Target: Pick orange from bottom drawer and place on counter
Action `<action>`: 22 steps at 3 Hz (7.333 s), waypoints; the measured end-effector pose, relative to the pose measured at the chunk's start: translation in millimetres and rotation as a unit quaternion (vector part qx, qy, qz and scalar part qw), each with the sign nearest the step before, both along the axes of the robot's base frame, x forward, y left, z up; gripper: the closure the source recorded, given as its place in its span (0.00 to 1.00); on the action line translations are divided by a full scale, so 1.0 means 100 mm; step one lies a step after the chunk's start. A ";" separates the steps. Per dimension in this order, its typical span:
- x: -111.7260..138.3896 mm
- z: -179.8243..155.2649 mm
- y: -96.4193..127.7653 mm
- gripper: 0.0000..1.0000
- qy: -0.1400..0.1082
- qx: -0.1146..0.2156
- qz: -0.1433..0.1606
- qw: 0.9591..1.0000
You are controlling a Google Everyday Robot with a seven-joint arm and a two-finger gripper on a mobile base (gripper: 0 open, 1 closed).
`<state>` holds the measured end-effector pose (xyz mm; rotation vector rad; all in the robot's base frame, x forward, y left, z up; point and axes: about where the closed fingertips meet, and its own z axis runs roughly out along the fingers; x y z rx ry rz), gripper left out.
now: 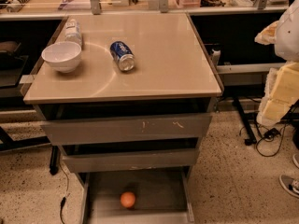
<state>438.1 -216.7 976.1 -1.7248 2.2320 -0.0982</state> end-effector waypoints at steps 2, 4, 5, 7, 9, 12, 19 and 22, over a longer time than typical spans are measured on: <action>-0.01 -0.45 0.13 0.00 0.027 0.028 -0.008 0.999; -0.04 -2.29 0.71 0.00 0.115 0.132 -0.044 0.984; 0.01 -3.01 0.89 0.00 0.128 0.158 -0.068 0.977; 0.12 -2.99 0.89 0.00 0.107 0.164 -0.072 0.978; 0.10 -3.72 0.91 0.00 0.133 0.187 -0.088 0.969; 0.52 -4.63 0.90 0.00 0.066 0.244 -0.145 0.957; 0.22 -6.83 1.98 0.00 0.151 0.453 -0.086 0.874; 0.30 -7.28 2.28 0.00 0.114 0.459 -0.091 0.876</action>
Offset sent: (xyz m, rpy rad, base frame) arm -0.0026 0.0580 -0.1969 0.2445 0.2583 -0.0679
